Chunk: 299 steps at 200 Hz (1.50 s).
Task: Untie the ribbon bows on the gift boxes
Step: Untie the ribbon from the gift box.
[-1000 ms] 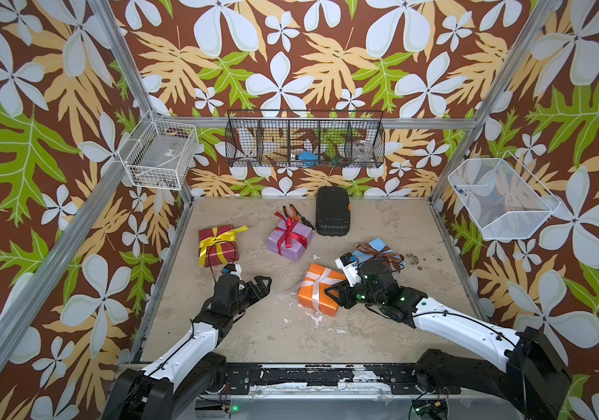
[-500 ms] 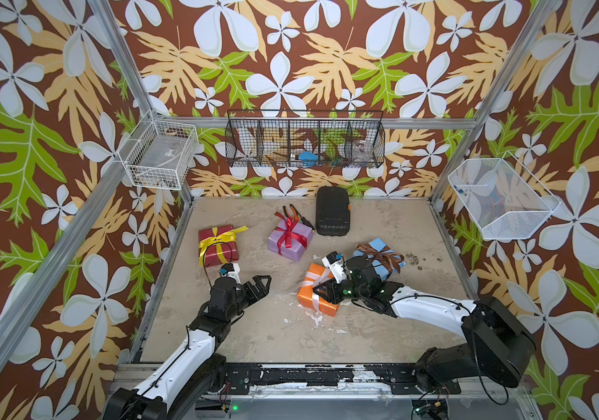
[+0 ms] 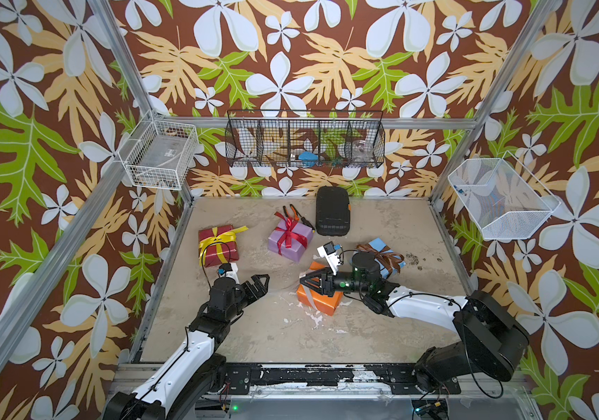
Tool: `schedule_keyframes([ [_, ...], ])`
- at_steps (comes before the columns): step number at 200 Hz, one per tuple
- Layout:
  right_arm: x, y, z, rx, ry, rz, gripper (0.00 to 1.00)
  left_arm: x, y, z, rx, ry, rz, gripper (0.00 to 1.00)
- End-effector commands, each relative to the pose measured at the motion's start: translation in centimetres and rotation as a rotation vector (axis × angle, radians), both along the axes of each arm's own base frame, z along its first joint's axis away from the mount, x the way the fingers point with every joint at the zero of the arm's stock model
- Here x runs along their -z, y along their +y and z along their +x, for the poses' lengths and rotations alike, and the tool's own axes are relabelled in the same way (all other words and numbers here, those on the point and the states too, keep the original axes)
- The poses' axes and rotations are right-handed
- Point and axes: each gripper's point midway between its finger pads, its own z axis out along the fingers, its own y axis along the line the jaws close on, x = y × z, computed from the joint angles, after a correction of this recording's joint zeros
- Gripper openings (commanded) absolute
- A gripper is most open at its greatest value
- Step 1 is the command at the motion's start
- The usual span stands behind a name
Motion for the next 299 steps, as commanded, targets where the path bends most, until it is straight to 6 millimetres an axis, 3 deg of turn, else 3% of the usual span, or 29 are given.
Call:
schedule_keyframes([
  [1,-3.9,1.6,-1.8,-0.093,-0.098,0.094,0.37,-0.4,0.8,0.3,-0.043,-0.002,0.024,1.00],
  [26,-4.5,4.0,-4.1,-0.161,-0.137,0.056,0.37,-1.3,2.6,0.9,-0.138,0.008,0.040,1.00],
  [43,-3.5,5.6,-5.4,-0.181,-0.162,-0.023,0.37,-1.9,4.7,1.4,-0.214,0.026,0.055,1.00],
  [82,3.3,7.9,-6.7,-0.188,-0.145,-0.325,0.38,-2.4,7.2,2.1,-0.295,0.044,0.077,1.00],
  [100,6.8,7.6,-6.8,-0.154,-0.176,-0.525,0.44,-1.9,7.6,2.1,-0.302,0.060,0.076,1.00],
  [118,8.5,6.3,-5.6,-0.066,-0.226,-0.692,0.53,-1.6,7.5,2.1,-0.299,0.060,0.077,1.00],
  [132,8.5,4.9,-3.9,0.038,-0.254,-0.762,0.60,-1.6,7.4,2.2,-0.289,0.053,0.071,1.00],
  [166,5.5,1.7,-0.8,0.251,-0.360,-0.850,0.76,-1.7,6.7,2.3,-0.247,0.039,0.062,1.00],
  [193,4.3,-0.2,1.2,0.335,-0.435,-0.942,0.82,-1.4,6.0,2.3,-0.214,0.042,0.047,1.00],
  [238,4.0,-3.9,5.0,0.373,-0.296,-0.871,0.65,-1.4,2.9,2.3,-0.054,0.037,-0.033,1.00],
  [267,4.6,-4.7,5.6,0.329,-0.186,-0.764,0.55,-1.8,0.4,2.2,0.047,0.026,-0.037,1.00],
  [299,6.4,-4.2,5.2,0.262,-0.082,-0.673,0.57,-1.5,-1.9,1.4,0.128,0.030,-0.038,1.00],
])
